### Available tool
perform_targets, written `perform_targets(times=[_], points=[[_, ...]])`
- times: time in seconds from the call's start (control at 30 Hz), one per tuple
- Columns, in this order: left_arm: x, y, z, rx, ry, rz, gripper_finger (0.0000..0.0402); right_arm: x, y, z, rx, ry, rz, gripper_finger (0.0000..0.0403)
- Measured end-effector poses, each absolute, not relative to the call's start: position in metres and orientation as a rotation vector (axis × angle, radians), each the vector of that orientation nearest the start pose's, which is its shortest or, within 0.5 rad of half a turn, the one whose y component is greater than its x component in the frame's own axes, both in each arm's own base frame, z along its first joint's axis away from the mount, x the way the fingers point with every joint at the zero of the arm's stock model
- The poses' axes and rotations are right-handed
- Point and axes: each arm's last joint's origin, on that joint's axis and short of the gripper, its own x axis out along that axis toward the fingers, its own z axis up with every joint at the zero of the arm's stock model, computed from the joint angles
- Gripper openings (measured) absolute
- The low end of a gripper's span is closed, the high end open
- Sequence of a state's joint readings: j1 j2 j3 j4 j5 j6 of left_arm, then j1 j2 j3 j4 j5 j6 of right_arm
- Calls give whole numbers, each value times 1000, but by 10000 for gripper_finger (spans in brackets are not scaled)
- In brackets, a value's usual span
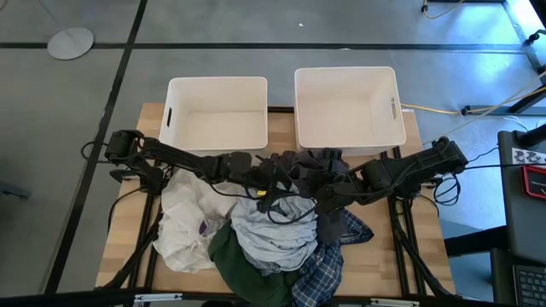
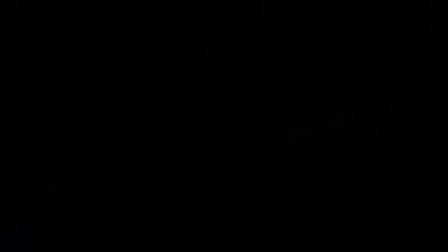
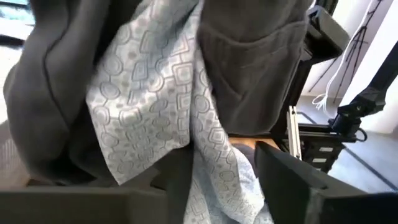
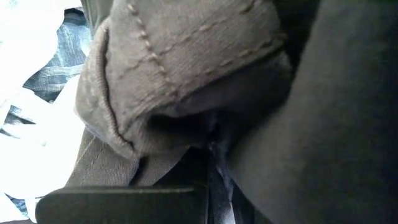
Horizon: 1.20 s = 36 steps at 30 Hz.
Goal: Sort clothes
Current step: Put the black pants into the right white bin
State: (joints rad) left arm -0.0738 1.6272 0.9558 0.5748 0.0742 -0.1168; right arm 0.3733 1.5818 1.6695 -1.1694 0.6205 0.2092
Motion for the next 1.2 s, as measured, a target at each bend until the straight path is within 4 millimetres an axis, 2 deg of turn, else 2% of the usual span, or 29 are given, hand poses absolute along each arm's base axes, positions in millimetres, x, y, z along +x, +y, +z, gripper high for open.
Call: perform_targets(times=[0.3,0.43,0.77,0.97,1.2], points=[[359,-26,251,-28,115,-112,9,291,96,369,-318,902,-314,34],[358,-27,246,-5,161,-116,6,291,96,369,-318,903,-313,34],[345,-28,212,80,544,-45,2,291,96,372,-336,909,-291,34],[338,-36,206,124,649,-38,2,289,96,397,-326,852,-267,34],[336,-45,205,145,664,-41,1,281,93,428,-338,786,-244,34]])
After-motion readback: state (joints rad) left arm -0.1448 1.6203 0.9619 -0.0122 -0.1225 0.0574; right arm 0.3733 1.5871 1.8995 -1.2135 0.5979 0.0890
